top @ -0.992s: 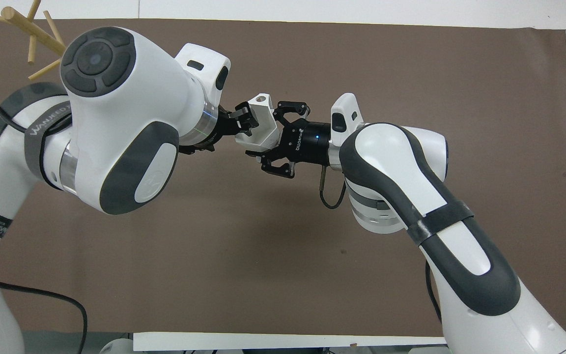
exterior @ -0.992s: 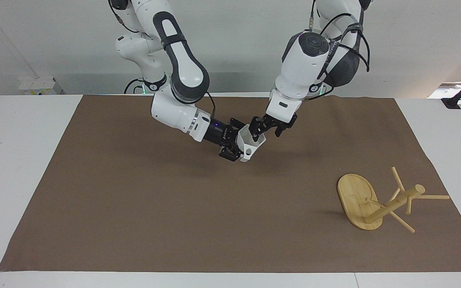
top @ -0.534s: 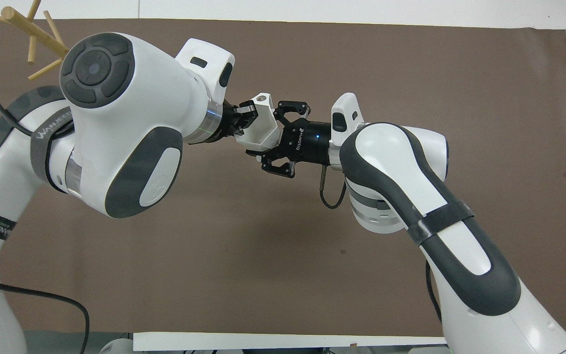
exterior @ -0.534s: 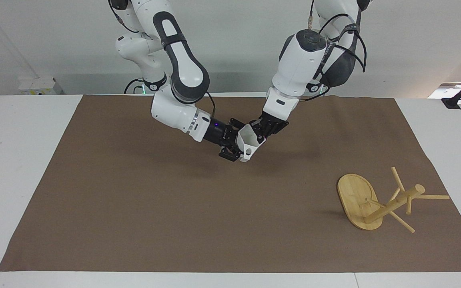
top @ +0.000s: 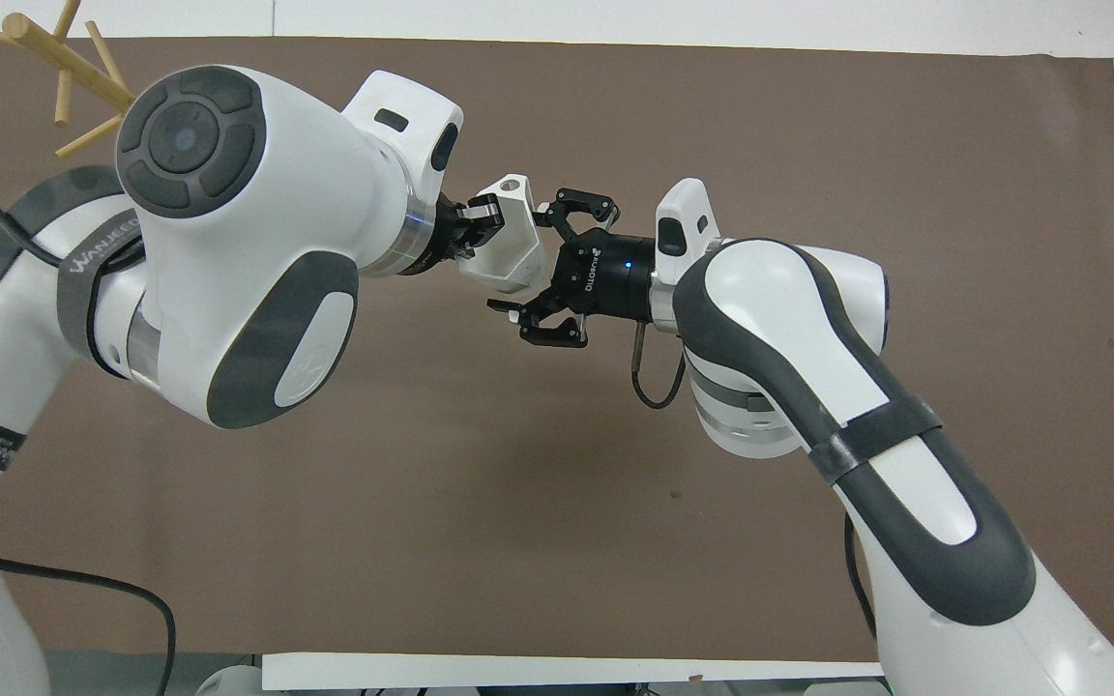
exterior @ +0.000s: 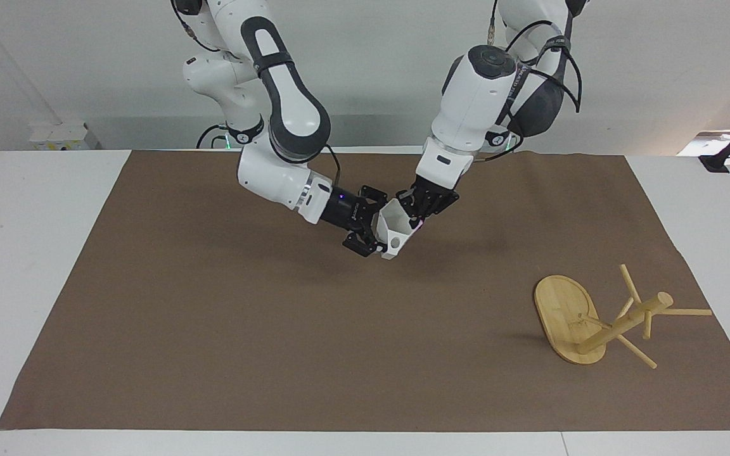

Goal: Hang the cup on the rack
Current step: 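Grasp the mug with the left gripper and open the right gripper, then move the mug onto the rack peg while the right gripper withdraws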

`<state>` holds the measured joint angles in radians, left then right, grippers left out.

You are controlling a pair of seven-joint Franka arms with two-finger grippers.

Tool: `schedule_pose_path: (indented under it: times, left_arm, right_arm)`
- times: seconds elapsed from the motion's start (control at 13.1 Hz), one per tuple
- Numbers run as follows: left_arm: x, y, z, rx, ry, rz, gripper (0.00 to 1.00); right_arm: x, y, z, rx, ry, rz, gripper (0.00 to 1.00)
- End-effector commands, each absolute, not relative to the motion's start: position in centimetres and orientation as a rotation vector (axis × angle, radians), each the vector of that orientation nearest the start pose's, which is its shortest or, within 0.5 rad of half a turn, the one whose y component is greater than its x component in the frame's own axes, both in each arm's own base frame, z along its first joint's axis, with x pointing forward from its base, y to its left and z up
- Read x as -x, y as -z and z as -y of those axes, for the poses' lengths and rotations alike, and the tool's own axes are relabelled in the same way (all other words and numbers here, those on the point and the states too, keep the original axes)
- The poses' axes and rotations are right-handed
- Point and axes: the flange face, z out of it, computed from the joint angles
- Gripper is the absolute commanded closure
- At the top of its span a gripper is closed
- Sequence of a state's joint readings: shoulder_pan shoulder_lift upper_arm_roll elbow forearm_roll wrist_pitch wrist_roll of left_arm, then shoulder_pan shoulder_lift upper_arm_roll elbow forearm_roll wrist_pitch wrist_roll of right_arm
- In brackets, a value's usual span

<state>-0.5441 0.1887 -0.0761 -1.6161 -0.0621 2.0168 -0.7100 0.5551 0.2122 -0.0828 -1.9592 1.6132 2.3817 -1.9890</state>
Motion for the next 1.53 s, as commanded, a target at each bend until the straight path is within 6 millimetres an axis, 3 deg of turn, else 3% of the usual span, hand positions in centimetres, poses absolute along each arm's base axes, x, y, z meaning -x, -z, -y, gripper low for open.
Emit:
schedule_pose_path:
  times: [0.0,0.08,0.23,0.46,0.53,0.69,0.84,0.99,1.3,1.45]
  left_arm:
    - [-52.9,-54.3,35.5,3.301,0.288,0.167,1.0]
    - [-54.2,-54.3,33.5,3.296,0.305,0.31,1.0]
    - [-55.6,-53.8,29.0,3.291,0.424,0.508,1.0]
    - [-56.6,-50.5,21.9,3.281,0.719,0.73,1.0]
    - [-56.8,-49.4,19.5,3.265,0.829,0.825,1.0]
    - [-56.7,-47.2,16.9,3.228,0.834,0.969,1.0]
    - [-58.3,-44.5,15.6,3.208,0.821,1.022,1.0]
    - [-58.9,-44.4,14.6,3.194,0.909,1.096,1.0]
    - [-59.8,-44.3,11.3,3.146,0.954,1.179,1.0]
    - [-60.0,-43.5,11.0,3.142,0.932,1.184,1.0]
  right_arm:
    - [-55.2,-40.9,-25.6,1.742,1.138,1.287,0.0]
    - [-55.3,-41.3,-23.3,1.723,1.122,1.327,0.0]
    - [-56.8,-41.9,-16.0,1.68,1.012,1.508,0.0]
    - [-57.4,-43.9,-4.5,1.762,0.764,1.634,0.0]
    - [-57.3,-44.5,-1.5,1.821,0.654,1.659,0.0]
    - [-56.2,-47.1,2.7,1.973,0.443,1.678,0.0]
    - [-55.1,-51.2,5.5,2.224,0.249,1.634,0.0]
    - [-55.1,-55.0,6.7,2.476,0.116,1.477,0.0]
    - [-53.5,-62.5,8.0,2.836,-0.158,1.01,0.0]
    - [-53.0,-63.4,8.4,2.989,-0.206,0.577,0.0]
